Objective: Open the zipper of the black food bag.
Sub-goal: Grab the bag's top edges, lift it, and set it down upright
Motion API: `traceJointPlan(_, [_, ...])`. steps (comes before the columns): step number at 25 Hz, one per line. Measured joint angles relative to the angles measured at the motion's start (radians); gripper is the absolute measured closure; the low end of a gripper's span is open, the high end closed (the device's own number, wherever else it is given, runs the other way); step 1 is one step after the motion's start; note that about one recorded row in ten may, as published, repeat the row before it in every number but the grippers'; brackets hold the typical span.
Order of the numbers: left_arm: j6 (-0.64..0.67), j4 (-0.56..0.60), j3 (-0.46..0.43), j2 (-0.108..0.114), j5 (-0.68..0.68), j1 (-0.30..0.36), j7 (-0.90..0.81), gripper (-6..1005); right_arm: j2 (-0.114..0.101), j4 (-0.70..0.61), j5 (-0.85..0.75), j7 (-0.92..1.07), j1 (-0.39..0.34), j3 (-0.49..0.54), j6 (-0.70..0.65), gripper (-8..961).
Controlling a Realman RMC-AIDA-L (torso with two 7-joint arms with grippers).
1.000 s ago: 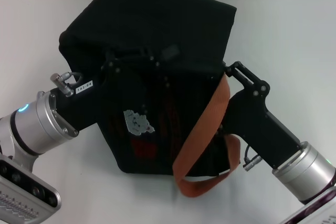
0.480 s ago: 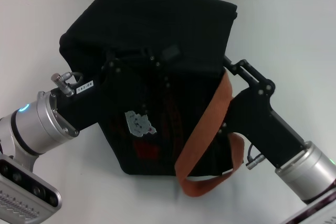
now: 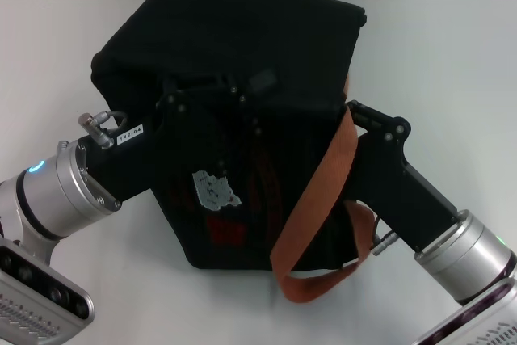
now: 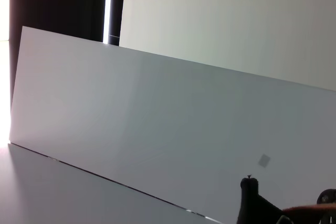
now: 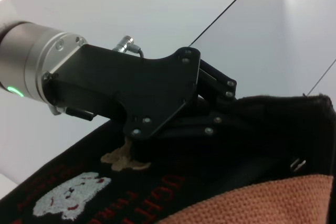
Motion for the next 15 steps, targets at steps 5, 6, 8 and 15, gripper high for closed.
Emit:
traceJointPlan(5, [0.001,0.0,0.0,0.0,0.0,-0.001,0.0,868,0.0,-0.001,0.007,0.005,0.003,0.006,0.01,659])
traceJointPlan(6, [0.001,0.0,0.0,0.0,0.0,-0.001,0.0,868,0.0,-0.001,0.007,0.006,0.003,0.01,0.016,692])
traceJointPlan(8, [0.001,0.0,0.0,0.0,0.0,-0.002,0.0,867,0.0,-0.001,0.008,0.006,0.004,0.021,0.026,724])
traceJointPlan(15, [0.001,-0.002,0.0,0.0,0.0,-0.003,0.0,864,0.0,-0.005,0.009,0.01,0.009,0.034,0.044,716])
